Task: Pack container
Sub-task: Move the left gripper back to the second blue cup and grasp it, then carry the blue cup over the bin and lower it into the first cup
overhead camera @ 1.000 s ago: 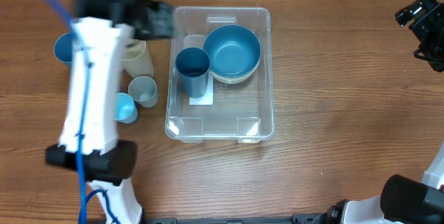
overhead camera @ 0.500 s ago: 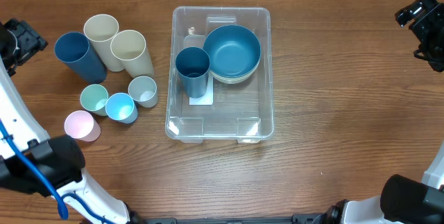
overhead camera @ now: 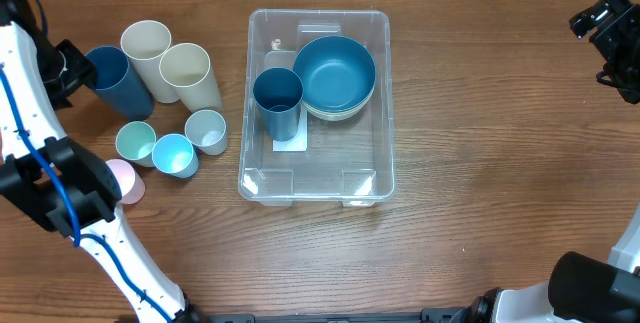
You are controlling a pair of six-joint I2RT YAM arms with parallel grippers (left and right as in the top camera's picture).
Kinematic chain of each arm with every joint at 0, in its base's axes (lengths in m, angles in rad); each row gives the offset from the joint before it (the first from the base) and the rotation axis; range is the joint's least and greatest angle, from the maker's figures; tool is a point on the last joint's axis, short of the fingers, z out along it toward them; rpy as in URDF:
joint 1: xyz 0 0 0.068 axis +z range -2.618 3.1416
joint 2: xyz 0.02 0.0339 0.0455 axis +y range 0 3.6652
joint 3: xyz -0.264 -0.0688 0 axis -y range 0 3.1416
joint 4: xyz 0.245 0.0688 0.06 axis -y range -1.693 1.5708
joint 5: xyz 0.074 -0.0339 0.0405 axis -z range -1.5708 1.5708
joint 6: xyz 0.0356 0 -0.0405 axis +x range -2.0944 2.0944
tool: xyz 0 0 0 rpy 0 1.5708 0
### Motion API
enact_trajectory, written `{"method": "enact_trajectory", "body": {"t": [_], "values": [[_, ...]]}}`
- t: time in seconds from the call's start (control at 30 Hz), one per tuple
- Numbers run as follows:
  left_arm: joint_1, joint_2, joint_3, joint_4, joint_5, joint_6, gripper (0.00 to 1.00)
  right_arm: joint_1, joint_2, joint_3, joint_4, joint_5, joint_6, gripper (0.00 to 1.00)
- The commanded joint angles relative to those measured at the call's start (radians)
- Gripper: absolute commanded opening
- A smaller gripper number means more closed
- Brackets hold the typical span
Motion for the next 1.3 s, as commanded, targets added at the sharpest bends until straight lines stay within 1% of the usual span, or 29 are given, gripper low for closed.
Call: {"method": "enact_trajectory", "body": {"t": [0.0, 0.07, 0.1, 0.13, 0.17, 0.2, 0.37, 0.5, 0.53, 0.6, 0.7, 0.73, 0.8, 0.83, 0.97, 1.07, 1.1, 1.2, 1.27], "values": [[-0.016, 0.010, -0.001, 0.019, 0.015, 0.016, 0.43, 0.002, -0.006, 0.006, 0.005, -0.005, 0.002, 1.00], [-0.015, 0.010, -0.001, 0.022, 0.015, 0.012, 0.29, 0.002, -0.006, 0.006, 0.005, -0.005, 0.002, 1.00], [-0.015, 0.010, -0.001, 0.023, 0.016, 0.012, 0.18, 0.002, -0.006, 0.006, 0.005, -0.005, 0.002, 1.00], [-0.015, 0.010, 0.000, 0.022, 0.015, 0.012, 0.11, 0.002, -0.006, 0.006, 0.005, -0.005, 0.002, 1.00], [-0.015, 0.009, 0.000, 0.020, 0.015, 0.012, 0.06, 0.002, -0.006, 0.006, 0.005, -0.005, 0.002, 1.00], [-0.014, 0.009, 0.000, 0.016, 0.009, 0.012, 0.04, 0.002, -0.006, 0.006, 0.005, -0.005, 0.002, 1.00], [-0.013, 0.007, 0.009, -0.023, -0.040, 0.012, 0.04, 0.002, -0.006, 0.006, 0.005, -0.005, 0.002, 1.00], [-0.013, -0.022, 0.101, -0.091, -0.108, 0.013, 0.04, 0.002, -0.006, 0.006, 0.005, -0.005, 0.002, 1.00], [-0.014, -0.051, 0.166, -0.121, -0.112, 0.013, 0.04, 0.002, -0.006, 0.006, 0.005, -0.005, 0.002, 1.00], [-0.014, -0.099, 0.239, -0.143, -0.107, 0.013, 0.04, 0.002, -0.006, 0.006, 0.005, -0.005, 0.002, 1.00], [-0.031, -0.214, 0.316, -0.163, -0.083, 0.014, 0.04, 0.002, -0.006, 0.006, 0.005, -0.005, 0.002, 1.00], [-0.045, -0.257, 0.323, -0.163, -0.045, 0.025, 0.04, 0.002, -0.006, 0.006, 0.005, -0.005, 0.002, 1.00], [-0.104, -0.347, 0.323, -0.163, 0.026, 0.039, 0.04, 0.002, -0.006, 0.006, 0.005, -0.005, 0.002, 1.00], [-0.140, -0.380, 0.323, -0.163, 0.038, 0.039, 0.04, 0.002, -0.006, 0.006, 0.005, -0.005, 0.002, 1.00], [-0.398, -0.485, 0.323, -0.163, 0.045, 0.039, 0.04, 0.002, -0.006, 0.006, 0.005, -0.005, 0.002, 1.00], [-0.557, -0.485, 0.307, -0.163, 0.039, 0.035, 0.04, 0.002, -0.006, 0.006, 0.005, -0.005, 0.002, 1.00], [-0.591, -0.481, 0.296, -0.163, 0.032, 0.029, 0.04, 0.002, -0.006, 0.006, 0.005, -0.005, 0.002, 1.00], [-0.661, -0.455, 0.256, -0.163, 0.021, 0.026, 0.04, 0.002, -0.006, 0.006, 0.005, -0.005, 0.002, 1.00], [-0.681, -0.430, 0.231, -0.163, 0.009, 0.019, 0.04, 0.002, -0.006, 0.006, 0.005, -0.005, 0.002, 1.00]]}}
